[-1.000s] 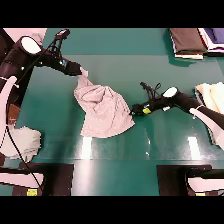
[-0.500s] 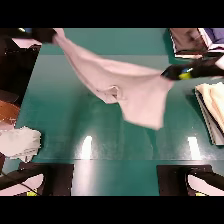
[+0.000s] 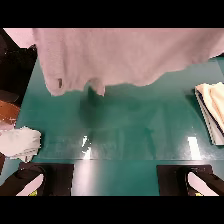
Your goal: Fold the shirts.
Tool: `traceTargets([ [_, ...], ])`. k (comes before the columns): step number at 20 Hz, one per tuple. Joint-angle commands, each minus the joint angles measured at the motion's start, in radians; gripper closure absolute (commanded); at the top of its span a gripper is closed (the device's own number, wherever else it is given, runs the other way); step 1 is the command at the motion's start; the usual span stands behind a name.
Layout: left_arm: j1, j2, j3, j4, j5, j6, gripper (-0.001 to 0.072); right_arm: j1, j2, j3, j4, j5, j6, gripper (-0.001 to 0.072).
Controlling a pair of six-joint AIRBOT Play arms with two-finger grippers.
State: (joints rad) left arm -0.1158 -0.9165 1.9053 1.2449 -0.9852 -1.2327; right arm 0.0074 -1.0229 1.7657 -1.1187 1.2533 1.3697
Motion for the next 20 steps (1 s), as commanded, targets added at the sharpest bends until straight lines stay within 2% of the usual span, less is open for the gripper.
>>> traceTargets([
  [1,0.001,0.052,0.127,0.005,-0.026,-0.018,0.0686,-0.041,0.026,0.134,-0.009,0.107,0.002,0.0701],
  [3,0.001,0.052,0.211,0.004,-0.026,-0.028,0.0686,-0.044,0.018,0.203,-0.008,0.195,0.006,0.0701],
  [7,0.001,0.021,0.185,0.043,-0.031,-0.027,0.0686,-0.002,-0.064,0.278,-0.008,0.394,0.121,0.0701],
  [9,0.001,-0.042,0.103,0.124,-0.04,-0.029,0.0686,0.05,-0.118,0.237,-0.011,0.444,0.134,0.0701],
  [12,0.002,-0.214,0.014,0.218,-0.137,-0.086,0.0685,0.11,-0.219,0.115,-0.01,0.462,0.159,0.0701],
  [15,0.001,-0.451,-0.034,0.214,-0.212,-0.106,0.0685,0.151,-0.355,-0.012,-0.01,0.434,0.159,0.0701],
  [20,0.001,-0.753,-0.043,0.181,-0.128,-0.107,0.0685,0.143,-0.557,-0.166,-0.006,0.195,0.121,0.0701],
])
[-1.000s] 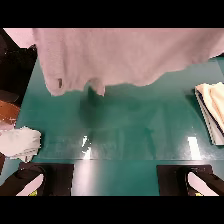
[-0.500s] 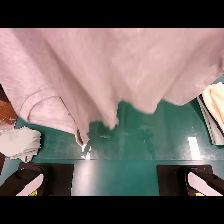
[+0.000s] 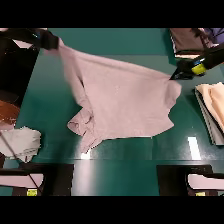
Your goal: Fold the shirts.
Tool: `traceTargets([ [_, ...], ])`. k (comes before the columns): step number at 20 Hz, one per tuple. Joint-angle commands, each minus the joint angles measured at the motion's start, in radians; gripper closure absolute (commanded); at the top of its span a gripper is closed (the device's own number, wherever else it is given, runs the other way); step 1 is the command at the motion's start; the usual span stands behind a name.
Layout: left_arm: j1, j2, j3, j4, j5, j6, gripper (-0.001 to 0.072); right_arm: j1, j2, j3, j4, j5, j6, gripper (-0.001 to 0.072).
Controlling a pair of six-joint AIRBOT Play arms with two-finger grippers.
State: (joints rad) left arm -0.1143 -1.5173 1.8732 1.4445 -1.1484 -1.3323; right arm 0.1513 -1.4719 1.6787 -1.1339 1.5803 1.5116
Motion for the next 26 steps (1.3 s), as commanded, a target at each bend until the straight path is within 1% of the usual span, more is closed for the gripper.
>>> traceTargets([
  [1,0.0,-0.182,-0.011,-0.03,0.058,-0.007,0.0685,-0.006,-0.142,-0.085,0.007,-0.185,-0.021,0.0701],
  [5,0.0,-0.205,-0.006,-0.031,0.09,-0.007,0.0682,-0.036,-0.214,-0.084,0.008,-0.334,-0.021,0.07],
  [6,0.0,-0.204,-0.005,-0.031,0.085,-0.008,0.0561,-0.041,-0.215,-0.084,0.009,-0.365,-0.021,0.07],
  [7,0.0,-0.203,-0.004,-0.03,0.08,-0.025,0.0276,-0.045,-0.214,-0.082,0.01,-0.389,-0.02,0.0699],
  [8,0.0,-0.202,-0.003,-0.03,0.073,-0.034,0.0106,-0.054,-0.214,-0.074,0.018,-0.392,-0.02,0.069],
  [9,0.0,-0.2,-0.003,-0.03,0.06,-0.044,0.0108,-0.061,-0.214,-0.062,0.017,-0.381,-0.021,0.0494],
  [10,0.005,-0.192,-0.003,-0.027,0.038,-0.058,0.0108,-0.067,-0.214,-0.048,0.017,-0.364,-0.021,0.028],
  [11,0.014,-0.183,-0.003,-0.032,0.009,-0.076,0.0108,-0.074,-0.214,-0.027,0.016,-0.322,-0.021,0.0256],
  [12,0.027,-0.166,-0.003,-0.032,-0.037,-0.083,0.0108,-0.088,-0.213,-0.007,0.017,-0.262,-0.028,0.026],
  [14,0.064,-0.123,-0.01,-0.047,-0.143,-0.082,0.0108,-0.107,-0.196,0.003,0.015,-0.136,-0.088,0.0262],
  [15,0.088,-0.09,-0.025,-0.077,-0.187,-0.082,0.0108,-0.119,-0.172,-0.021,0.016,-0.106,-0.11,0.0262],
  [16,0.11,-0.053,-0.066,-0.124,-0.198,-0.079,0.0108,-0.129,-0.134,-0.068,0.016,-0.101,-0.124,0.0262],
  [18,0.137,0.051,-0.22,-0.192,-0.198,-0.041,0.0109,-0.14,-0.04,-0.188,0.016,-0.119,-0.145,0.0262],
  [21,0.134,0.225,-0.545,-0.2,-0.172,-0.011,0.0108,-0.141,0.095,-0.363,0.016,-0.154,-0.163,0.0262],
  [24,0.134,0.389,-0.88,-0.261,-0.065,0.011,0.0108,-0.141,0.202,-0.485,0.016,-0.211,-0.171,0.0262],
  [26,0.134,0.456,-1.047,-0.36,0.003,0.106,0.0107,-0.141,0.261,-0.544,0.016,-0.249,-0.17,0.0262],
])
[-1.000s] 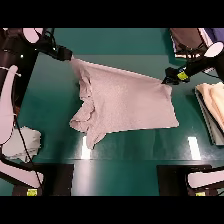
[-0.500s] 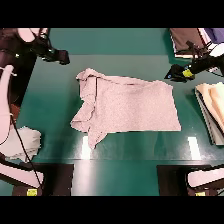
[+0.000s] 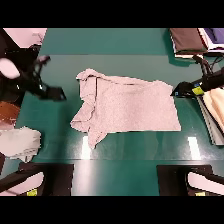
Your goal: Fold the shirts.
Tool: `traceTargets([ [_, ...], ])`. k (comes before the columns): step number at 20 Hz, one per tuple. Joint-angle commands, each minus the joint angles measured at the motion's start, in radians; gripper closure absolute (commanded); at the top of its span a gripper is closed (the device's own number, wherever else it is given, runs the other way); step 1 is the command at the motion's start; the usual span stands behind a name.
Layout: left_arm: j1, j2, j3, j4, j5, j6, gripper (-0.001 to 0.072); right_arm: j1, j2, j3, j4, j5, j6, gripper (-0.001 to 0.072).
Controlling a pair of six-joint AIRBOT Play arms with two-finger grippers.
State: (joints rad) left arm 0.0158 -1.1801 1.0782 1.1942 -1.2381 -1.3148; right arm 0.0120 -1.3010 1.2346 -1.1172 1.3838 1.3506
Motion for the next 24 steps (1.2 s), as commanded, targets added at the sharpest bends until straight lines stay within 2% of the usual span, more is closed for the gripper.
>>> traceTargets([
  [1,0.003,0.132,-0.314,-0.149,0.117,0.122,0.0107,-0.002,0.111,-0.119,0.0,-0.063,-0.009,0.0262],
  [6,0.003,0.135,-0.497,-0.196,0.285,0.149,0.0107,-0.002,0.192,-0.172,-0.001,-0.063,-0.009,0.0262],
  [9,0.003,0.135,-0.52,-0.27,0.295,0.22,0.0108,-0.002,0.212,-0.171,0.0,-0.066,-0.009,0.0262],
  [13,0.003,0.135,-0.521,-0.283,0.309,0.223,0.0111,-0.002,0.214,-0.171,0.0,-0.064,-0.008,0.0262],
  [14,0.003,0.135,-0.52,-0.286,0.309,0.223,0.0165,-0.002,0.214,-0.171,0.0,-0.064,-0.007,0.0262],
  [15,0.003,0.135,-0.52,-0.286,0.309,0.225,0.0383,-0.002,0.214,-0.171,0.0,-0.064,-0.005,0.0262],
  [16,0.003,0.135,-0.52,-0.289,0.311,0.233,0.0421,-0.002,0.214,-0.171,0.0,-0.065,-0.005,0.0262],
  [20,-0.045,0.124,-0.521,-0.3,0.323,0.241,0.0429,-0.002,0.214,-0.171,0.0,-0.065,-0.003,0.0262],
  [21,-0.07,0.121,-0.52,-0.3,0.322,0.243,0.0685,-0.002,0.214,-0.171,0.0,-0.061,0.0,0.0262],
  [24,-0.082,0.121,-0.49,-0.286,0.302,0.178,0.0686,-0.047,0.214,-0.172,-0.002,0.025,0.002,0.0262],
])
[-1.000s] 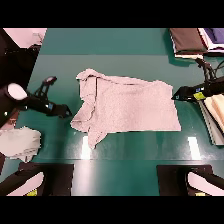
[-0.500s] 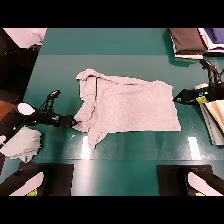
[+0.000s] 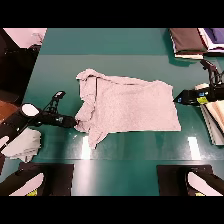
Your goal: Fold the shirts.
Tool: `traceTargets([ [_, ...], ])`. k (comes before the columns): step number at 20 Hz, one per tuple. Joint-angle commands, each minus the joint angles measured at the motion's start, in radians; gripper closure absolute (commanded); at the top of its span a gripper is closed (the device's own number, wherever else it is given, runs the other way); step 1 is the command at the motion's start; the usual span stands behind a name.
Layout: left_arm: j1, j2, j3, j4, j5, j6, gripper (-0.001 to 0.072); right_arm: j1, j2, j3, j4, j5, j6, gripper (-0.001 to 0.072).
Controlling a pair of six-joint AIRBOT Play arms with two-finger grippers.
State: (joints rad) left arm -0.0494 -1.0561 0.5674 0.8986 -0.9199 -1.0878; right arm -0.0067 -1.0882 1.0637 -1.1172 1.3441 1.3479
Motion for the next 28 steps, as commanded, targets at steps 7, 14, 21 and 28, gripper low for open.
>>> traceTargets([
  [7,0.021,-0.003,0.236,0.032,-0.171,-0.064,0.0685,-0.409,0.051,-0.296,-0.006,0.09,-0.039,0.0253],
  [14,0.021,-0.003,0.24,0.033,-0.173,-0.064,0.0685,-0.514,-0.117,-0.483,0.156,-0.018,-0.155,0.0264],
  [21,0.021,-0.003,0.24,0.028,-0.196,-0.072,0.0685,-0.362,-0.145,-0.482,0.209,-0.171,-0.156,0.0529],
  [28,0.021,0.089,0.381,-0.025,-0.234,-0.166,0.0686,-0.248,-0.124,-0.24,0.209,-0.002,-0.127,0.07],
])
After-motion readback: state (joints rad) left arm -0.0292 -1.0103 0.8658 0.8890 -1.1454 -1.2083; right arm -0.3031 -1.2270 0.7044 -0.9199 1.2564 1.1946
